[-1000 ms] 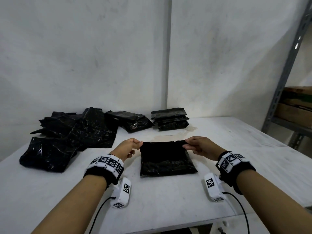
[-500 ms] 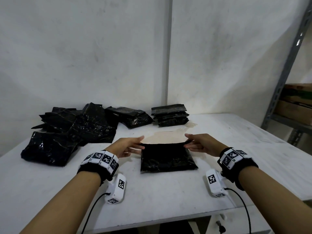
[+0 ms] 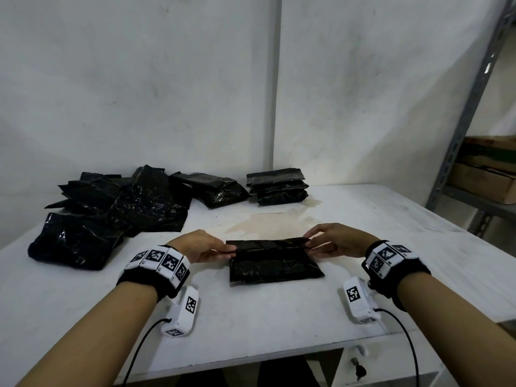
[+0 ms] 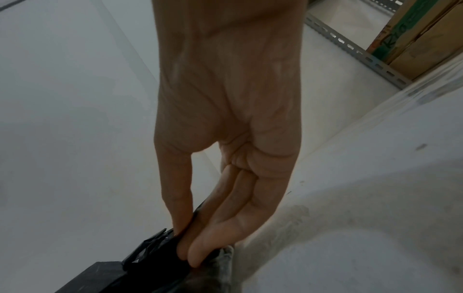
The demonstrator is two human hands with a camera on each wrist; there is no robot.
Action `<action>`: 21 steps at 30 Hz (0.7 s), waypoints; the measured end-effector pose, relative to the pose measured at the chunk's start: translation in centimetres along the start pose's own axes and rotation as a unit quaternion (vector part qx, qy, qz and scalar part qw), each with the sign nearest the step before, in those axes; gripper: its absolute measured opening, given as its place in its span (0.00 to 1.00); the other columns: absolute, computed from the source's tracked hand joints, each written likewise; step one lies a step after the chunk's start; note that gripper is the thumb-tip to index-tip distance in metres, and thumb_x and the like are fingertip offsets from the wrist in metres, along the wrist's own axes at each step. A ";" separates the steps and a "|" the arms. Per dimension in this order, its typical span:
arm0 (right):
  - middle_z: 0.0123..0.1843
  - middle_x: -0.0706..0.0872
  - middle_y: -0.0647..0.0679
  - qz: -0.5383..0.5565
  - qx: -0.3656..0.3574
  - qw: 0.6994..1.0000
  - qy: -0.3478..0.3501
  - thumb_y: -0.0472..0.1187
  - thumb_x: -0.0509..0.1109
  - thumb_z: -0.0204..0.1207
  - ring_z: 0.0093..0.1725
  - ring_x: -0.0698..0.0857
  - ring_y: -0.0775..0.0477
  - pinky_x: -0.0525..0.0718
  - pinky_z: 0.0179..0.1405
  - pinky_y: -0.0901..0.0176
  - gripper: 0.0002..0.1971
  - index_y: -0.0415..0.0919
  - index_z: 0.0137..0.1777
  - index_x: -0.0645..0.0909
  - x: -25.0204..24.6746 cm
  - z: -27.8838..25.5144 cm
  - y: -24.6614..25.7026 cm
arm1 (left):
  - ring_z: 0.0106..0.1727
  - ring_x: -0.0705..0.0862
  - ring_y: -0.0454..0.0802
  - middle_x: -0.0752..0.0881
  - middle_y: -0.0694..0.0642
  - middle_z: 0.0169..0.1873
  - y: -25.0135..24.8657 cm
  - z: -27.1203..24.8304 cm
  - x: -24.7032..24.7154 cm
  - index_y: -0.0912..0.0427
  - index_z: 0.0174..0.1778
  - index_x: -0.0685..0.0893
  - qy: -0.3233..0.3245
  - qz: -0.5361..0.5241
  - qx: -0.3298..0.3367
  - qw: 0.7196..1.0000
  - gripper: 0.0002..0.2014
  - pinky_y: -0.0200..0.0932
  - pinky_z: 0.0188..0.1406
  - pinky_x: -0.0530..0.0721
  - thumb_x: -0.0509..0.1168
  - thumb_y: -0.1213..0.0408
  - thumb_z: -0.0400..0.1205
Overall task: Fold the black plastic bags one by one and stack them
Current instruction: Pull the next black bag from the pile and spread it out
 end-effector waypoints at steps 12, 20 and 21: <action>0.45 0.91 0.39 0.043 0.079 0.996 -0.019 0.29 0.73 0.75 0.40 0.92 0.51 0.90 0.46 0.61 0.03 0.30 0.48 0.85 0.0 0.3 -1.5 | 0.33 0.90 0.46 0.91 0.60 0.38 0.2 -0.4 0.3 0.72 0.48 0.86 -0.008 0.016 0.005 1.000 0.06 0.34 0.35 0.89 0.70 0.75 0.77; 0.41 0.88 0.42 0.003 0.078 0.996 -0.035 0.29 0.72 0.75 0.39 0.87 0.50 0.88 0.40 0.63 0.02 0.35 0.44 0.82 -0.1 0.2 -1.5 | 0.30 0.89 0.49 0.89 0.62 0.33 0.4 -0.6 0.4 0.72 0.42 0.84 -0.012 0.046 -0.001 0.999 0.02 0.37 0.32 0.88 0.71 0.76 0.76; 0.40 0.88 0.43 -0.004 0.081 0.996 -0.038 0.29 0.72 0.75 0.37 0.87 0.51 0.88 0.38 0.64 0.02 0.35 0.44 0.82 -0.1 0.2 -1.5 | 0.30 0.89 0.49 0.89 0.63 0.33 0.4 -0.7 0.4 0.73 0.42 0.85 -0.011 0.047 -0.003 0.999 0.03 0.37 0.33 0.89 0.71 0.77 0.76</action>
Point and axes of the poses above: each hand's wrist, its own z-axis towards the middle knuckle, its own x-axis out of the palm, y = z × x, the point moved 8 cm from there along z, towards the middle knuckle
